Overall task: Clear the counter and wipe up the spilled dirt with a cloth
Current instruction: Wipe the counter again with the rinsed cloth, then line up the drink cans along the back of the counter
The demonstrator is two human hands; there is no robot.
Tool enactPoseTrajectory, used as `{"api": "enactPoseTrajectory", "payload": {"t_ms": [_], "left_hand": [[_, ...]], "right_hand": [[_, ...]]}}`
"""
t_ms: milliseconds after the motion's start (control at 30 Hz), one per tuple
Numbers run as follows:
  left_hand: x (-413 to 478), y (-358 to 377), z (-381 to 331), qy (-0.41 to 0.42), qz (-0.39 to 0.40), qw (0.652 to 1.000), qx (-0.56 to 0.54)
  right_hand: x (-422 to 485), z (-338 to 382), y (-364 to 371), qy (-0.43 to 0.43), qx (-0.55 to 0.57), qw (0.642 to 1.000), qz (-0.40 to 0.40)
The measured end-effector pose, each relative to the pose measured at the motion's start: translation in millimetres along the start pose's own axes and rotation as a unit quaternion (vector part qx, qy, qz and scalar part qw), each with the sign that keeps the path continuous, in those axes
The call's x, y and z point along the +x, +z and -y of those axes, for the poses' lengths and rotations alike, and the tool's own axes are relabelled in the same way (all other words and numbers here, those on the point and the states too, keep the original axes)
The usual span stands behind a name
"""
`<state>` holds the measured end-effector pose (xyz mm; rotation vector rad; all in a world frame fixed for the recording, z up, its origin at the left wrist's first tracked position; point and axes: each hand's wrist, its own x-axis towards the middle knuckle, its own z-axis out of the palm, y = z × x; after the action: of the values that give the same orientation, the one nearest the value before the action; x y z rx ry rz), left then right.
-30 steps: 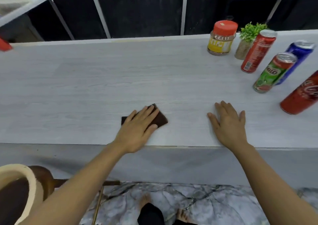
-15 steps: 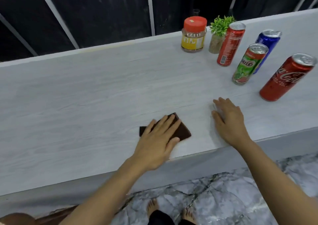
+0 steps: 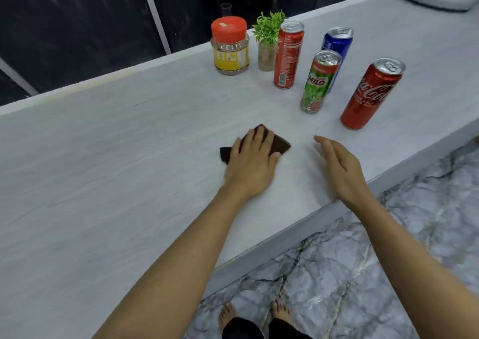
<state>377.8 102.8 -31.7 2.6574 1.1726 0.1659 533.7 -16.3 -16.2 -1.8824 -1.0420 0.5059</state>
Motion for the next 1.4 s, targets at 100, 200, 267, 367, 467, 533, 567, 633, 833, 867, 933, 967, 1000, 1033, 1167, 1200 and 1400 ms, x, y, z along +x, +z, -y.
{"api": "enactPoseTrajectory", "payload": {"t_ms": [100, 200, 267, 367, 467, 533, 567, 633, 833, 867, 933, 967, 1000, 1033, 1167, 1200, 1400], "left_hand": [[-57, 8, -44, 0.161, 0.037, 0.986, 0.009], [-84, 2, -6, 0.173, 0.040, 0.984, 0.008], [-64, -3, 23, 0.078, 0.012, 0.997, 0.010], [-22, -3, 11, -0.007, -0.001, 1.000, 0.005], [-32, 9, -32, 0.069, 0.012, 0.997, 0.015], [-59, 13, -35, 0.102, 0.027, 0.994, 0.018], [-68, 11, -28, 0.098, 0.025, 0.995, 0.015], [-77, 5, -9, 0.079, 0.018, 0.997, 0.009], [-126, -7, 12, 0.107, 0.059, 0.992, -0.010], [-127, -10, 13, 0.106, 0.075, 0.991, -0.034], [-118, -25, 11, 0.072, 0.107, 0.978, -0.163], [-110, -35, 9, 0.042, 0.109, 0.960, -0.254], [-101, -45, 8, 0.017, 0.094, 0.935, -0.342], [-91, -56, 6, 0.001, 0.061, 0.911, -0.407], [-32, -77, -2, -0.009, -0.009, 0.897, -0.441], [-14, -76, -7, -0.020, -0.006, 0.902, -0.432], [74, -49, -51, -0.054, -0.001, 0.907, -0.418]], "right_hand": [[-1, -1, -9, 0.009, 0.017, 1.000, 0.018], [-5, -5, -19, -0.010, -0.043, 0.998, 0.051], [-10, -11, -26, -0.036, -0.083, 0.994, 0.062], [-20, -24, -26, -0.061, -0.125, 0.987, 0.078], [-22, -31, -21, -0.064, -0.149, 0.985, 0.062], [-22, -30, -14, -0.071, -0.191, 0.978, 0.044], [-23, -28, -8, -0.071, -0.210, 0.974, 0.038], [-27, -20, 6, -0.074, -0.229, 0.970, 0.037], [-35, 6, 37, -0.116, -0.178, 0.977, 0.021], [-36, 10, 38, -0.113, -0.168, 0.979, 0.015], [-38, 15, 38, -0.099, -0.134, 0.986, -0.005], [-39, 18, 36, -0.088, -0.106, 0.990, -0.026], [-40, 20, 32, -0.075, -0.074, 0.993, -0.055], [-40, 23, 29, -0.060, -0.042, 0.993, -0.092], [-35, 25, 6, 0.007, 0.071, 0.962, -0.263], [-30, 23, -1, 0.020, 0.084, 0.951, -0.296], [18, -4, -30, 0.072, 0.081, 0.942, -0.319]]}}
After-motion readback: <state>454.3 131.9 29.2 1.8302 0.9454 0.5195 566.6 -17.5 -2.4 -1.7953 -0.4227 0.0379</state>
